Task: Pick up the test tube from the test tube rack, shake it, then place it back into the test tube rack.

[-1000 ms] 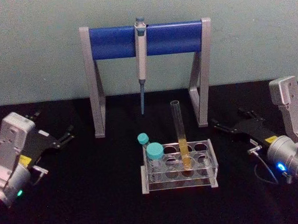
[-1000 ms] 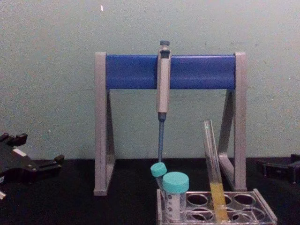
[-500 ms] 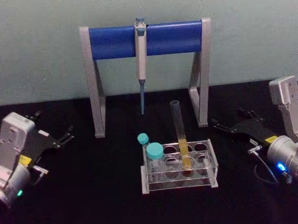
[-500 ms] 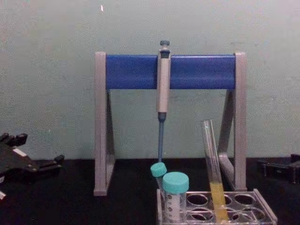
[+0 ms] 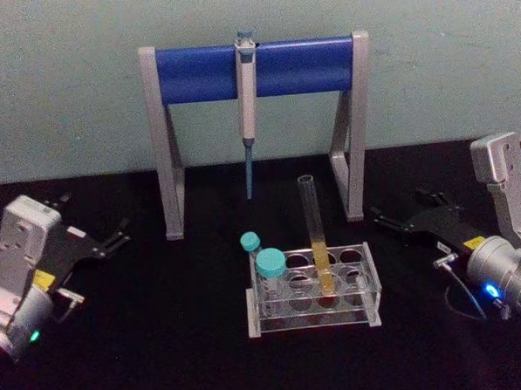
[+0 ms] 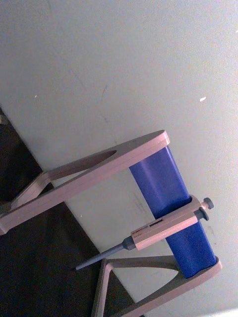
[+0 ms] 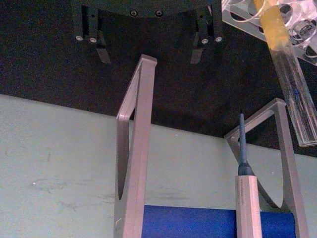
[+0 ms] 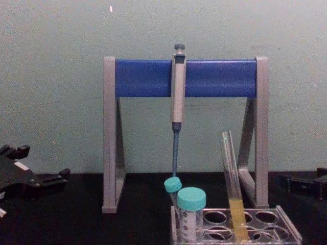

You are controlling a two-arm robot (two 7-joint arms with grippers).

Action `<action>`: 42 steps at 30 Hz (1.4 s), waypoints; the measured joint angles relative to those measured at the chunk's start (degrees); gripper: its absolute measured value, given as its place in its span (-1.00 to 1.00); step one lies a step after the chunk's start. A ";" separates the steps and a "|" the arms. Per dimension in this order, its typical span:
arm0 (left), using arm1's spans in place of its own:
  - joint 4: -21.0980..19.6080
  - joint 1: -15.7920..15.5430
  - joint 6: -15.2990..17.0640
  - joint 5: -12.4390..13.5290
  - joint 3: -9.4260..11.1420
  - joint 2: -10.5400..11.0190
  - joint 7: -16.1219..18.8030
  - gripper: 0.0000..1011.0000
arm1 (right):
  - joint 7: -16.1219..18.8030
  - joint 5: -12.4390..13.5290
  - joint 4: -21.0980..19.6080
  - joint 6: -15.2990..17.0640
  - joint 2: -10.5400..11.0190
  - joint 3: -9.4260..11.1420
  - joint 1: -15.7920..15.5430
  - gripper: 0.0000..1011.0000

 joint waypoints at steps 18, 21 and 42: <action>0.00 0.00 0.00 0.00 0.00 0.00 0.00 0.98 | 0.00 0.00 0.00 0.00 0.00 0.00 0.00 0.98; 0.00 0.00 0.00 0.00 0.00 0.00 0.00 0.98 | 0.00 0.00 0.00 0.00 0.00 0.00 0.00 0.98; 0.00 0.00 0.00 0.00 0.00 0.00 0.00 0.98 | 0.00 0.00 0.00 0.00 0.00 0.00 0.00 0.98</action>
